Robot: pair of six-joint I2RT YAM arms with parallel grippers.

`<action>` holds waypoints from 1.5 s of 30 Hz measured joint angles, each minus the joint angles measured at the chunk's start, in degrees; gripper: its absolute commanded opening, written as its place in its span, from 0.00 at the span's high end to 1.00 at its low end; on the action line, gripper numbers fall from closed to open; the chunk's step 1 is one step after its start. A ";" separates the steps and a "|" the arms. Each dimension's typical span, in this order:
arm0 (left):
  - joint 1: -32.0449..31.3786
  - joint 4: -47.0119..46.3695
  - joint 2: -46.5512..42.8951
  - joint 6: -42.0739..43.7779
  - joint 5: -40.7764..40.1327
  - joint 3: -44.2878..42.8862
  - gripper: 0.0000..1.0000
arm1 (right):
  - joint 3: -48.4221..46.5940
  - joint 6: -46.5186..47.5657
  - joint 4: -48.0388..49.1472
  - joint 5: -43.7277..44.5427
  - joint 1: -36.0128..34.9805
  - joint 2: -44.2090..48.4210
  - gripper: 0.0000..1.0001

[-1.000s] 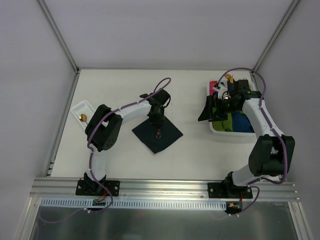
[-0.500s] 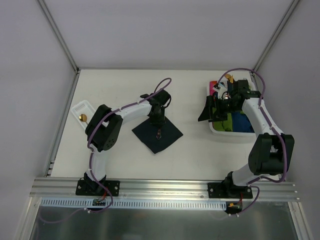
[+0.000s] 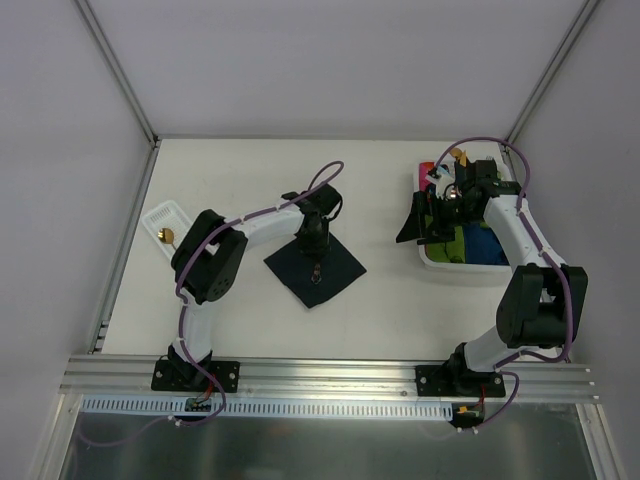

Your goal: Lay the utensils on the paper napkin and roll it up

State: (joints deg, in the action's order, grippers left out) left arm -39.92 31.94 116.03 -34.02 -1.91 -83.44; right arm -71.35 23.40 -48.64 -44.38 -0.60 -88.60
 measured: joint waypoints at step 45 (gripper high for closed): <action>50.40 9.49 -31.04 6.19 -7.58 12.15 0.61 | 0.00 -0.79 0.33 -1.05 0.00 -2.45 0.01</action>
State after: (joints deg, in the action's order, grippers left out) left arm 10.48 41.43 84.99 -27.83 -9.50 -71.29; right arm -71.35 22.61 -48.31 -45.43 -0.60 -91.05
